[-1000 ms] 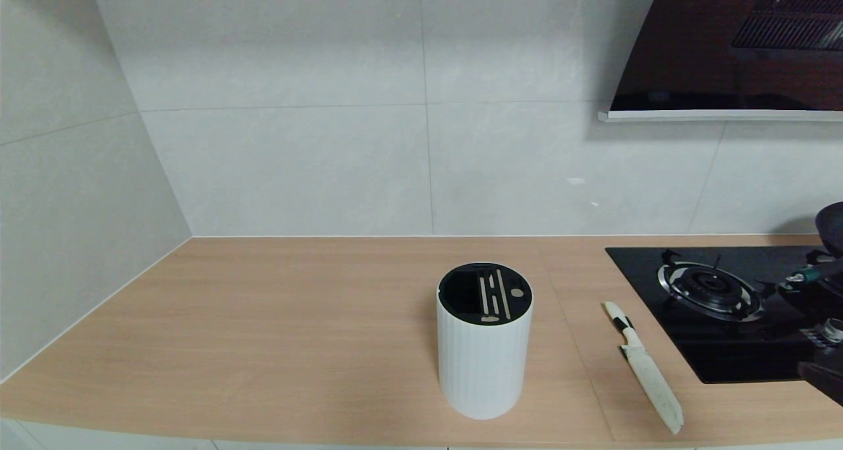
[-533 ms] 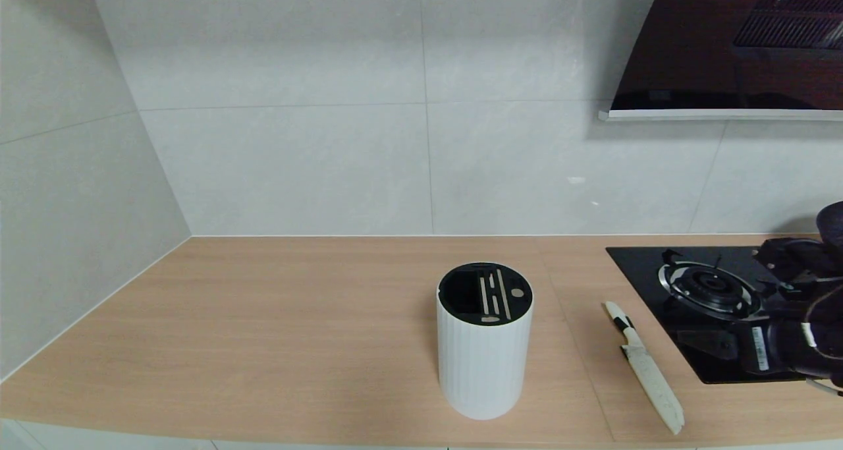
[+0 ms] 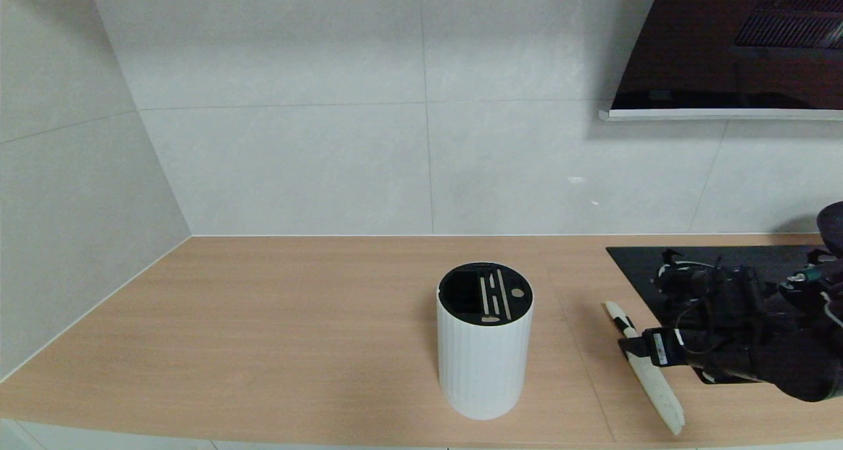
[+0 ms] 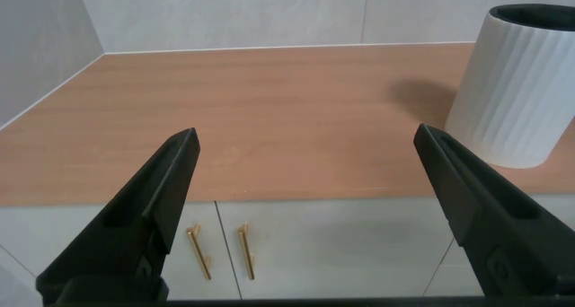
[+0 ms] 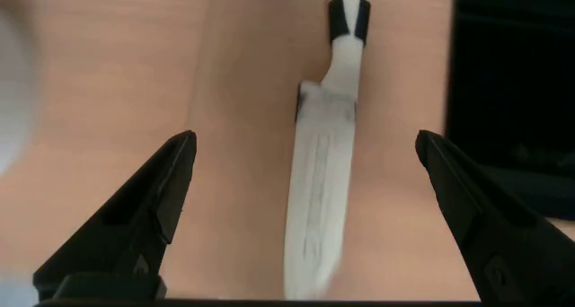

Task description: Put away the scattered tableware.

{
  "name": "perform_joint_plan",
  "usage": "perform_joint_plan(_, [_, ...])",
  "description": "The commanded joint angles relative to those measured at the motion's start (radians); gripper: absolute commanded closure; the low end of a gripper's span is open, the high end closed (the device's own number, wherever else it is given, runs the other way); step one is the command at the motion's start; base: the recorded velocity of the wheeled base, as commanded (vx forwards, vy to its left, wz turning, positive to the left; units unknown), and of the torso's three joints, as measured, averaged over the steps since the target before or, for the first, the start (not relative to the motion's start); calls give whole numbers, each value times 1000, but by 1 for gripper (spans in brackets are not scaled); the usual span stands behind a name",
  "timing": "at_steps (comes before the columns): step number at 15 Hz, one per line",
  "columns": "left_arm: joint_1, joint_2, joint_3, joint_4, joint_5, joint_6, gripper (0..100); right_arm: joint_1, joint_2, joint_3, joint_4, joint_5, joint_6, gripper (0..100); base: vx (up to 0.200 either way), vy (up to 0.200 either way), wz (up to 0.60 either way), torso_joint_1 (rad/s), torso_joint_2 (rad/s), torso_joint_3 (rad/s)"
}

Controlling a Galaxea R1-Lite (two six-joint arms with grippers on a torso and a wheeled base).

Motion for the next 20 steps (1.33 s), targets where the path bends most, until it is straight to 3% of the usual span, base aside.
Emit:
perform_joint_plan(1, [0,0,0,0,0,0,0,3,162,0,-75,-11,1,0,0,0,0,0,0,0])
perform_joint_plan(20, [0,0,0,0,0,0,0,-23,274,-31,-190,-54,10,0,0,0,0,0,0,0])
